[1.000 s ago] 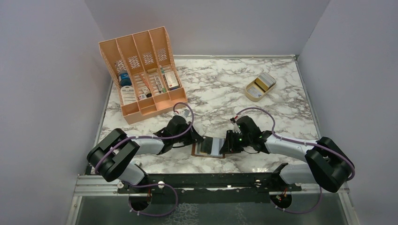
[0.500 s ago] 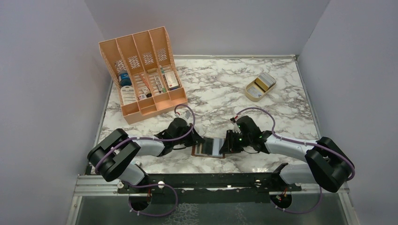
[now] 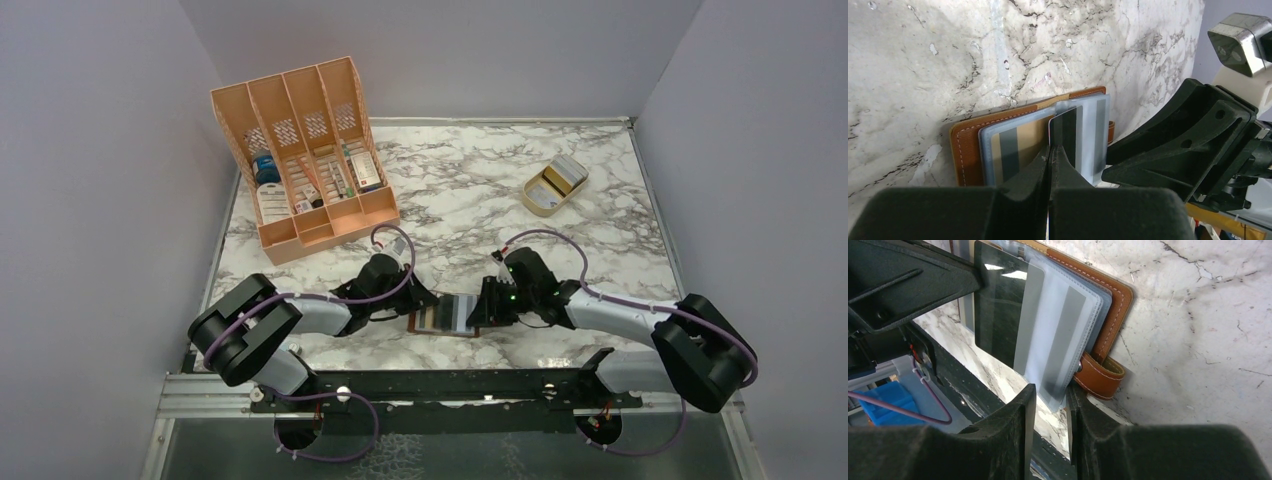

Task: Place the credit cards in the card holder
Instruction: Insert the credit card into the card holder.

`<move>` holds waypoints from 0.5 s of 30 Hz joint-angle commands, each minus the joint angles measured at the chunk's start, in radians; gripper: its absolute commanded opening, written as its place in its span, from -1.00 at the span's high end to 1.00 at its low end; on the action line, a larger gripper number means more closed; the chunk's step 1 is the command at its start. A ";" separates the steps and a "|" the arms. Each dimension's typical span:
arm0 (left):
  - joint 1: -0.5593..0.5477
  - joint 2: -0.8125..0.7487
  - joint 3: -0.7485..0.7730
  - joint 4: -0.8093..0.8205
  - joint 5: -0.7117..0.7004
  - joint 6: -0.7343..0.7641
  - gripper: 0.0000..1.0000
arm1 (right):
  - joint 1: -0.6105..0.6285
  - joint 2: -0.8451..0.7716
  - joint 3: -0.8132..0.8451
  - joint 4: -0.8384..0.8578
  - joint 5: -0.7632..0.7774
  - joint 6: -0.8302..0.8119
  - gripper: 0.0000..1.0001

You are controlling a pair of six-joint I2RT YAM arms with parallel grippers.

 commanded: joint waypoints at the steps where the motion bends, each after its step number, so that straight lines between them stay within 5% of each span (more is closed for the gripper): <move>1: -0.010 0.001 -0.014 0.024 -0.006 -0.018 1.00 | 0.008 -0.019 0.007 0.034 0.010 0.015 0.40; 3: -0.012 0.000 -0.013 0.023 0.002 -0.018 0.96 | 0.008 -0.005 0.008 0.041 0.000 0.018 0.37; 11: -0.011 -0.010 -0.032 -0.001 0.003 -0.002 0.05 | 0.007 -0.062 0.044 -0.063 0.050 0.000 0.22; 15: -0.009 -0.036 -0.019 -0.044 0.000 0.002 -0.14 | 0.008 -0.087 0.052 -0.102 0.081 -0.003 0.13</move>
